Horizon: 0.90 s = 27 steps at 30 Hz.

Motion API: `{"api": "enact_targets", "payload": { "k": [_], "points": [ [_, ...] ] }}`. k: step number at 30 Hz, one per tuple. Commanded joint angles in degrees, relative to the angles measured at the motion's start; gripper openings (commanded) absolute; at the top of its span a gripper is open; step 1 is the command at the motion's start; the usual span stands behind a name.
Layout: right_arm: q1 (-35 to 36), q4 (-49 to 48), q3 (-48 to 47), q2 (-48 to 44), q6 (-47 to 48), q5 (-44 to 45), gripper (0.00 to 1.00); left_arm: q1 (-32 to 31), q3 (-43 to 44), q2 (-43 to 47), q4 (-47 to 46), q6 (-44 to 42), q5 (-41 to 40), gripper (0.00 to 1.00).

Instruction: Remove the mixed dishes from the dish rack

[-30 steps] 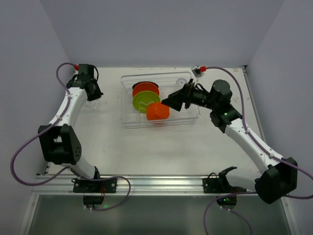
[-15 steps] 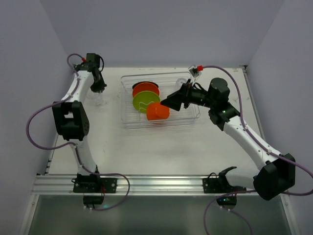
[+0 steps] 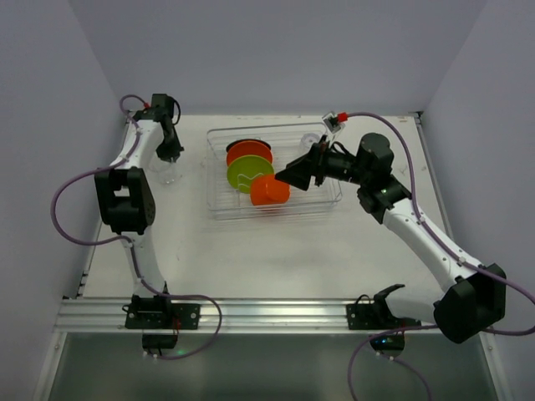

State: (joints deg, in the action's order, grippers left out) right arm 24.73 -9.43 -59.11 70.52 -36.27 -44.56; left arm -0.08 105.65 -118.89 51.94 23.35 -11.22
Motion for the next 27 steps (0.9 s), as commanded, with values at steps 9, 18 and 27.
{"api": "enact_targets", "payload": {
  "k": [9, 18, 27],
  "points": [
    [-0.12, 0.29, 0.14, -2.06, 1.29, -0.88, 0.99, 0.08, 0.09, -2.75, -0.88, -0.94, -0.20, 0.01],
    [-0.12, -0.24, 0.40, -1.97, 1.20, -1.15, 0.99, 0.08, 0.17, -3.89, -1.05, -1.21, 0.94, 0.16],
    [-0.30, 0.03, 0.49, -1.97, 1.29, -1.15, 0.99, 0.08, 1.05, -3.10, 0.35, -1.73, -0.11, 0.31]
  ]
}}
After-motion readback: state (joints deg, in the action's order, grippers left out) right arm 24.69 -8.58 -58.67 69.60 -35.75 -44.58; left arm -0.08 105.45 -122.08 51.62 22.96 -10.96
